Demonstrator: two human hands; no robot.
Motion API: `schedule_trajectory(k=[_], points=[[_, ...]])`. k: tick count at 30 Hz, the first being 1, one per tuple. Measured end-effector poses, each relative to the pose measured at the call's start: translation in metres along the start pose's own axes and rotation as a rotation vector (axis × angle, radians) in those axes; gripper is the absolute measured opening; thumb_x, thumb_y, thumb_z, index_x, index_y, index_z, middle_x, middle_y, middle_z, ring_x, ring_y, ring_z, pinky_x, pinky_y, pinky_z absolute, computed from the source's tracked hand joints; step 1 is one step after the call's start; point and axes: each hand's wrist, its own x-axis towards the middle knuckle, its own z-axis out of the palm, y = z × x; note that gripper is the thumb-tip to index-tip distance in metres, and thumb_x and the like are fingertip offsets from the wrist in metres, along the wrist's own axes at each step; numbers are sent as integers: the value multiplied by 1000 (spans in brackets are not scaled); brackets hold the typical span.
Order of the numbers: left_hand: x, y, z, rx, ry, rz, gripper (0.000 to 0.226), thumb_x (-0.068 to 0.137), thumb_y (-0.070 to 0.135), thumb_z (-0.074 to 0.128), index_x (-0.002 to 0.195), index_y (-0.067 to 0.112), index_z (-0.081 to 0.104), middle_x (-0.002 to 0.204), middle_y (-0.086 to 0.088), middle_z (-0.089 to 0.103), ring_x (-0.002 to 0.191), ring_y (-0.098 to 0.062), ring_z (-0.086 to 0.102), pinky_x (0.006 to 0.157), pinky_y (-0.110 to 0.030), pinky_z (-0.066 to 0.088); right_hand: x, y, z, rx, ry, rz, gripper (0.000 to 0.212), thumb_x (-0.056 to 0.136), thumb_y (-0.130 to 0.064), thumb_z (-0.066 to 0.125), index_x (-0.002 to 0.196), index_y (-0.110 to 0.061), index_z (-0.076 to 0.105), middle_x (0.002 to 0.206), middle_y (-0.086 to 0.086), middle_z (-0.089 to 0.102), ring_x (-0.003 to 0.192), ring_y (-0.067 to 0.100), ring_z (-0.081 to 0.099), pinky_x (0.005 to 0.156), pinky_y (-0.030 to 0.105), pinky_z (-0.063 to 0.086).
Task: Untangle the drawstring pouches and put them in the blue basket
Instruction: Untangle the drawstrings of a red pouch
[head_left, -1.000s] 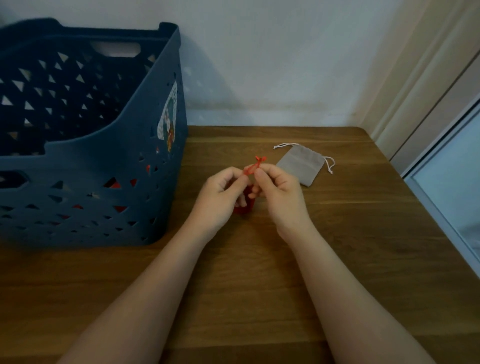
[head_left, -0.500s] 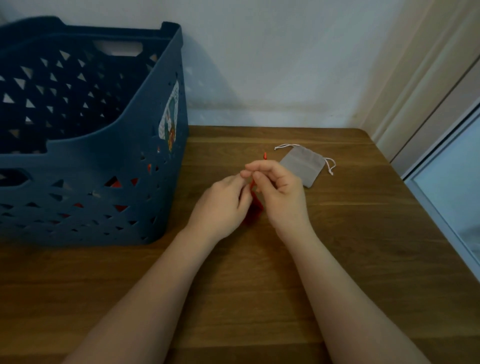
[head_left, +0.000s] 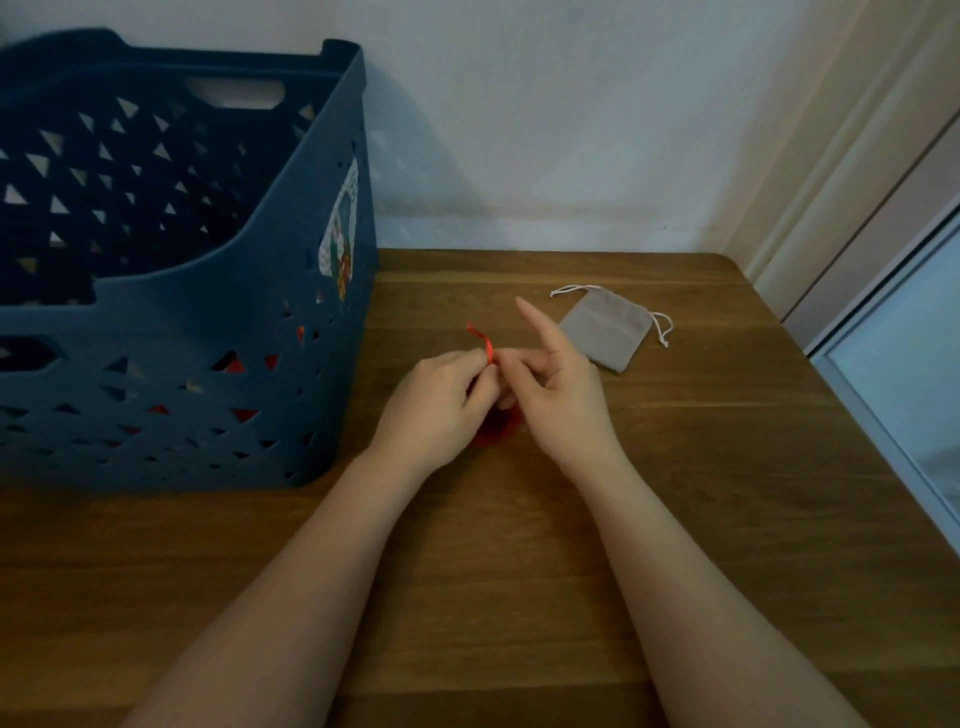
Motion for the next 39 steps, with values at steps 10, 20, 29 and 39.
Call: schedule_trajectory(k=[10, 20, 29, 39], points=[[0, 6, 0, -620, 38, -424, 32, 93, 20, 47, 62, 16, 54, 56, 2, 45, 56, -11, 43, 59, -28, 36, 3, -3, -3, -214, -55, -48, 21, 85, -10, 64, 95, -28, 59, 88, -13, 63, 84, -2, 60, 78, 14, 51], [0, 6, 2, -436, 14, -216, 16, 93, 22, 53, 82, 23, 64, 94, 7, 56, 84, -4, 55, 75, -20, 45, 7, -1, -11, -250, 23, -55, 14, 86, -13, 64, 88, -27, 67, 81, -13, 64, 79, 3, 62, 74, 22, 51], [0, 10, 0, -21, 100, -53, 13, 93, 21, 53, 102, 23, 62, 89, 15, 52, 78, 2, 51, 65, -9, 40, 3, -7, -10, -471, 37, -199, 13, 89, -16, 59, 98, -25, 60, 81, -16, 52, 74, -6, 50, 67, 6, 41], [-3, 12, -1, 73, 156, -9, 20, 93, 20, 55, 110, 18, 65, 91, 8, 58, 81, -2, 56, 77, -14, 44, 3, -7, -9, -511, 33, -141, 16, 91, -15, 58, 101, -21, 68, 94, -8, 65, 86, -1, 55, 79, 14, 45]])
